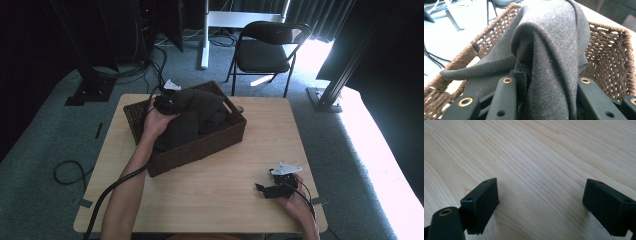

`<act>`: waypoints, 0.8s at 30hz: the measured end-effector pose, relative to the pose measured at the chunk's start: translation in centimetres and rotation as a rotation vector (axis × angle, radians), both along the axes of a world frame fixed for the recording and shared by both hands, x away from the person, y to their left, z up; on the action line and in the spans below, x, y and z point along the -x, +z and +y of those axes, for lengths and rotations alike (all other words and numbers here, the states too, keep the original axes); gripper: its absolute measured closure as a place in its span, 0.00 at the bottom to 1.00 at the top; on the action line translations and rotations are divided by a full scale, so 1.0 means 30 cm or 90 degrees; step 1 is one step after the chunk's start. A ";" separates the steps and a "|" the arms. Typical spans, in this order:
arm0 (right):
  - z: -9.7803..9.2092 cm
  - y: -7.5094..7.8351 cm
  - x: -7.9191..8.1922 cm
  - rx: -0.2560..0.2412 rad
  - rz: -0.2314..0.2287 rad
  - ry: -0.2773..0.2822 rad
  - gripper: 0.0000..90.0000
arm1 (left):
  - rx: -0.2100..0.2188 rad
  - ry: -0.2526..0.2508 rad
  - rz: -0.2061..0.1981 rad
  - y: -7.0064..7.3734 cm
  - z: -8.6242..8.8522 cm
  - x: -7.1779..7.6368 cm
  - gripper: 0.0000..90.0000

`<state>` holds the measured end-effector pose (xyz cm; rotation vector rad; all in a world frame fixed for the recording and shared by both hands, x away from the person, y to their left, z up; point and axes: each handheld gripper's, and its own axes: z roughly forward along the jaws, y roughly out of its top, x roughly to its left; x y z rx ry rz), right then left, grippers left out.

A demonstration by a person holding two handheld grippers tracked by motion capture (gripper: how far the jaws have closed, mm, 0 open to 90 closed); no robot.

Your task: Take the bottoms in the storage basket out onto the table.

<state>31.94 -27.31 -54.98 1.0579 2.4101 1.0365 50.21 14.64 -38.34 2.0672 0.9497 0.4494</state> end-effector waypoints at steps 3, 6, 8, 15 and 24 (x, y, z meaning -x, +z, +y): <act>0.000 0.000 0.000 0.000 0.000 0.000 0.15 | 0.002 0.001 -0.008 0.013 0.006 0.007 0.76; -0.001 0.000 0.000 0.000 0.000 0.000 0.15 | 0.010 0.001 -0.020 0.038 0.014 0.016 0.76; -0.001 0.000 0.000 0.000 0.000 0.001 0.15 | 0.012 -0.002 -0.026 0.052 0.018 0.021 0.76; -0.001 0.000 0.000 -0.001 0.000 0.001 0.15 | 0.022 -0.007 -0.044 0.100 0.033 0.036 0.76; -0.001 0.000 0.000 0.000 0.000 0.001 0.15 | 0.027 -0.010 -0.058 0.149 0.034 0.046 0.76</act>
